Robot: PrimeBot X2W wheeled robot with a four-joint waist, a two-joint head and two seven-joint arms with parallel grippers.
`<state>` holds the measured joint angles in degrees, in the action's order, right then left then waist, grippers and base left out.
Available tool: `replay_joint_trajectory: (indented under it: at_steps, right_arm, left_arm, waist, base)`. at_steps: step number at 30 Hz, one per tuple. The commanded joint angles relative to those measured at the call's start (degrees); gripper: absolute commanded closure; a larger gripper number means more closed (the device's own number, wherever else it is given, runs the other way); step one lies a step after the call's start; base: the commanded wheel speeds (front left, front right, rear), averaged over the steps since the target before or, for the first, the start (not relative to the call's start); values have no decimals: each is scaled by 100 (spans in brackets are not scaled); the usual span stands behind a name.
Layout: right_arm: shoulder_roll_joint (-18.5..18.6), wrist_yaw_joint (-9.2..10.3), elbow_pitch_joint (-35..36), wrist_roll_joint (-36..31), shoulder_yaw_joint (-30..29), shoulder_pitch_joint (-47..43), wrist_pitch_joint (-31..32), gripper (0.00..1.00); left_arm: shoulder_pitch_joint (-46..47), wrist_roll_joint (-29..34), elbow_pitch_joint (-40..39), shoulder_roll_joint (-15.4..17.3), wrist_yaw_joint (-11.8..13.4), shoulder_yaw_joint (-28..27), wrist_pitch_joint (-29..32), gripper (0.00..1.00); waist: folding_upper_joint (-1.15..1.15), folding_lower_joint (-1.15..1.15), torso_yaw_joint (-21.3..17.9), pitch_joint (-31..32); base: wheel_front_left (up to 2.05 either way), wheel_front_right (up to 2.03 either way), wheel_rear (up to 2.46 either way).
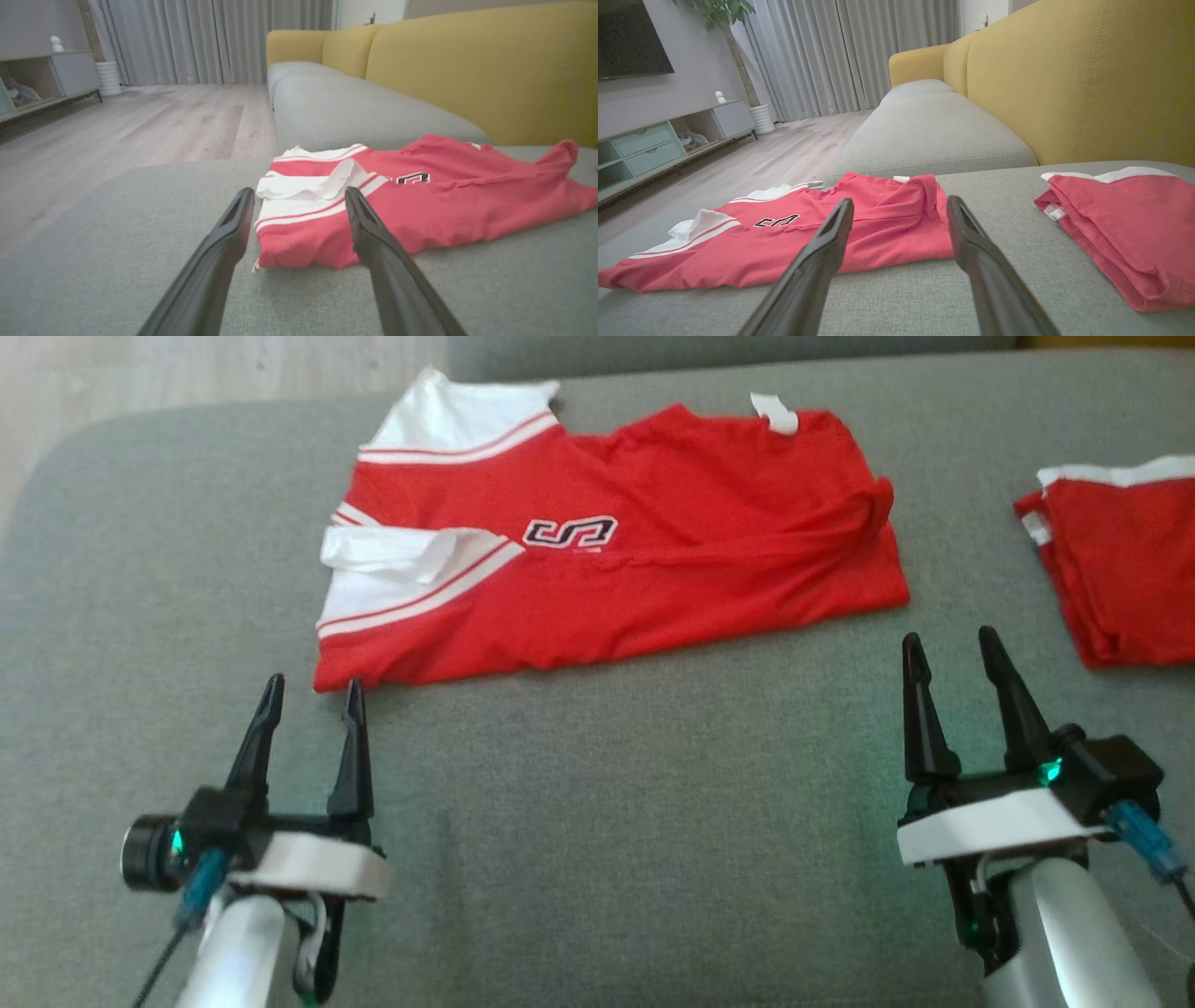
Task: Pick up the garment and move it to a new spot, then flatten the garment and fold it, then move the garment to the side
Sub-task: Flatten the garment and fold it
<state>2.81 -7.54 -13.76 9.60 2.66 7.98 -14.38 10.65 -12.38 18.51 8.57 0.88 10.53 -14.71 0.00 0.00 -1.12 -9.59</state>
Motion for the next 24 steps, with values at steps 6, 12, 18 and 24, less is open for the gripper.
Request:
replay_joint_trajectory:
  at_steps: [6,12,18,24]
  right_arm:
    - [8,5,266,53,165,393,-62,0]
    - [8,5,255,90,137,485,-62,0]
    - [8,5,254,166,105,586,-62,0]
    - [7,5,169,176,51,691,-62,0]
  left_arm:
    - [1219,-17,1465,252,-95,-328,275,0]
    - [1824,-67,2555,360,-205,-303,547,0]
    - [2020,-122,3205,344,-332,-222,799,0]
    - [2163,-177,3483,276,-480,-126,683,100]
  waist:
    - [0,0,-192,-548]
    - [0,0,-290,-788]
    - [0,0,-327,-845]
    - [0,0,-262,-775]
  base:
    - [0,0,0]
    - [0,0,0]
    - [0,0,0]
    - [0,0,0]
